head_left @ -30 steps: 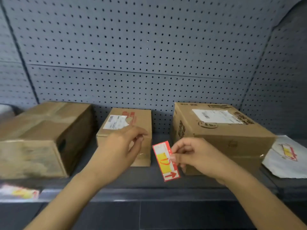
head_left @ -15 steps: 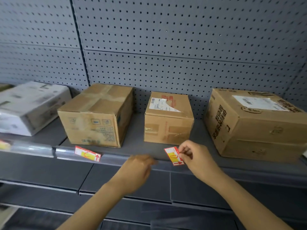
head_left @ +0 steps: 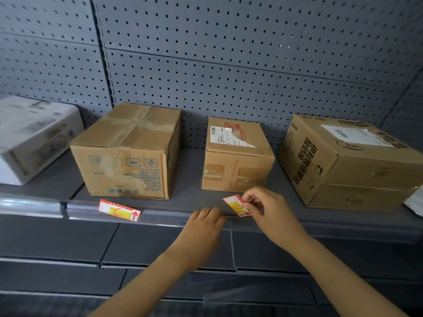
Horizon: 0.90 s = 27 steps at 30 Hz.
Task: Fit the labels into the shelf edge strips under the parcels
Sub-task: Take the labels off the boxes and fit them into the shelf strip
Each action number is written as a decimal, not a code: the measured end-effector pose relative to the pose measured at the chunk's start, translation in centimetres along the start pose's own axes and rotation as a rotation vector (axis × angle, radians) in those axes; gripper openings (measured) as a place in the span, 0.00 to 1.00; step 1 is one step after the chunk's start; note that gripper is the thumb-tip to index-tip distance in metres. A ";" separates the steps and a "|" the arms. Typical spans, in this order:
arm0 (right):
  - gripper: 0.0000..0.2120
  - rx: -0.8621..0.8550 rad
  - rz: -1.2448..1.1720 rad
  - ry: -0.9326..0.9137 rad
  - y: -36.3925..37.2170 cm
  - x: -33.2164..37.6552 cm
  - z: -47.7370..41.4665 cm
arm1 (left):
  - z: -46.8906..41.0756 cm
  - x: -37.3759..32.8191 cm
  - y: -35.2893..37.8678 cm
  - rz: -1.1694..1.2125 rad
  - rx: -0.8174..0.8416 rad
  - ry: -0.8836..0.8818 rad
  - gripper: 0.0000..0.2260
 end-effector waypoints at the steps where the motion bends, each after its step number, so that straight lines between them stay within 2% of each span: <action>1: 0.09 0.004 0.003 -0.005 0.1 0.0 -0.1 | -0.1 -0.1 -0.1 -0.008 0.010 -0.003 0.17; 6: 0.10 -0.006 -0.049 -0.006 0.2 0.3 -0.6 | 0.0 0.0 -0.1 0.059 -0.019 -0.014 0.17; 8: 0.08 0.046 -0.044 -0.016 0.5 0.4 -0.7 | 0.3 0.2 0.2 0.091 -0.026 0.028 0.17; 13: 0.08 0.172 0.059 -0.001 2.3 -0.6 -0.6 | 0.8 0.0 0.8 0.064 -0.024 0.071 0.24; 18: 0.07 0.192 0.201 -0.095 2.7 0.0 -0.5 | 1.1 -0.6 0.0 -0.037 -0.029 0.055 0.26; 25: 0.09 0.089 0.194 -0.101 -0.2 -0.3 0.1 | -0.5 -0.7 -1.9 0.080 -0.033 0.098 0.14; 27: 0.08 0.079 0.214 -0.107 -1.2 -0.9 1.2 | -1.8 -1.8 -3.1 0.100 -0.079 0.124 0.11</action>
Point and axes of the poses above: each hand's wrist, its own z-axis away from the middle knuckle, its own y-axis out of the palm, x = y × z, the point moved 4 cm from there along -z, towards the middle knuckle
